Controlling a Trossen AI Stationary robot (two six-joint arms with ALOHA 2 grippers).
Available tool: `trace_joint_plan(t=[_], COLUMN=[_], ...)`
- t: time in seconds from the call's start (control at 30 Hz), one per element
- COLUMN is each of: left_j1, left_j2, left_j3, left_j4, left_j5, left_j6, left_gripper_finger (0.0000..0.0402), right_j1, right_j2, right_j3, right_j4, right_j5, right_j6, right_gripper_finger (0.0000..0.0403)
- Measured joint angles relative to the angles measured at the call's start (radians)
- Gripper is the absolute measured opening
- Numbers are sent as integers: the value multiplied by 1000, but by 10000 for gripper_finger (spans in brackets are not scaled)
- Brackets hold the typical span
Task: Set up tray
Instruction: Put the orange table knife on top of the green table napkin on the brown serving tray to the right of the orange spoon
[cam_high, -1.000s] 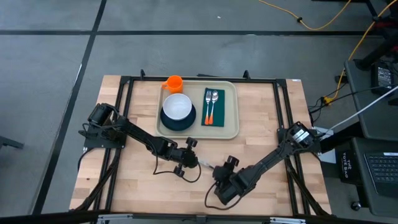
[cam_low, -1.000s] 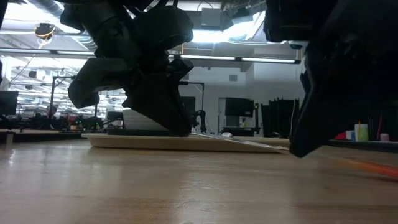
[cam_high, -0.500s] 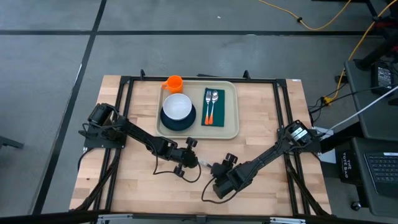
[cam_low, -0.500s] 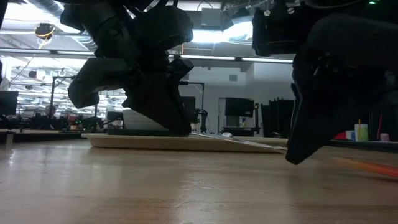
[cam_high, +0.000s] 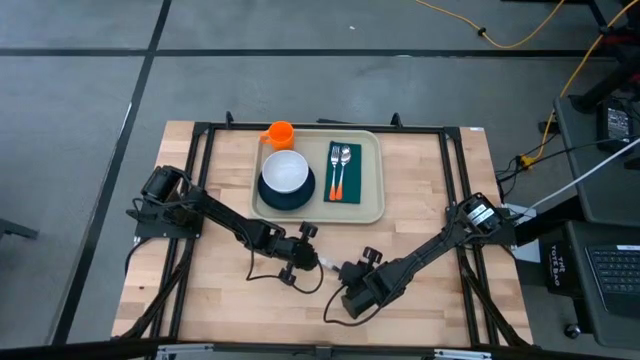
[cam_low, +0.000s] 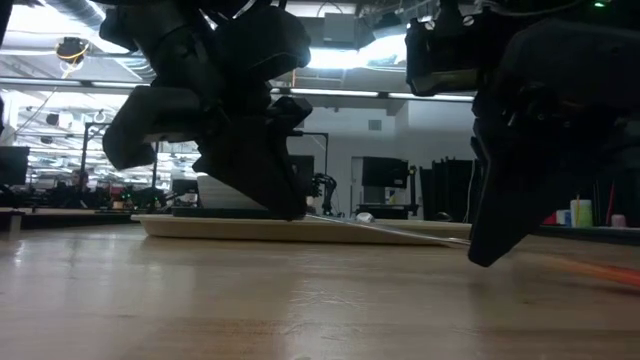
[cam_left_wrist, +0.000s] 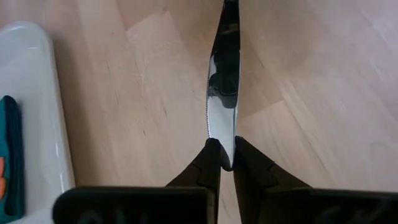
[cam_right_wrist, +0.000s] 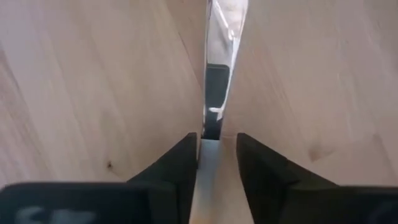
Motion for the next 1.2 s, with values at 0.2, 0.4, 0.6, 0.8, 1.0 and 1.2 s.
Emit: trace_joint_plan(t=[0.2,0.4,0.6,0.8,1.0,1.2], left_j1=[0,0,0,1,0,-8], left_j2=[-6,-26,-34,-34,-39,-104], left_j3=[0,0,0,0,2,2], left_j4=[0,-10,-12,-14,-21,-87], left_j5=[-3,5,7,28,25,52], left_j6=[0,-1,-3,-26,-34,-34], left_gripper_finger=[13,13,16,57,105,129], right_j1=[0,0,0,0,0,0], right_j2=[0,0,-2,-2,4,4], right_j3=[0,2,2,2,-1,-1], right_j4=[-1,-5,-4,0,11,6], right_j5=[-29,-23,-23,-25,-34,-32], right_j6=[1,5,5,4,5,59], right_gripper_finger=[62,38,38,38,38,38])
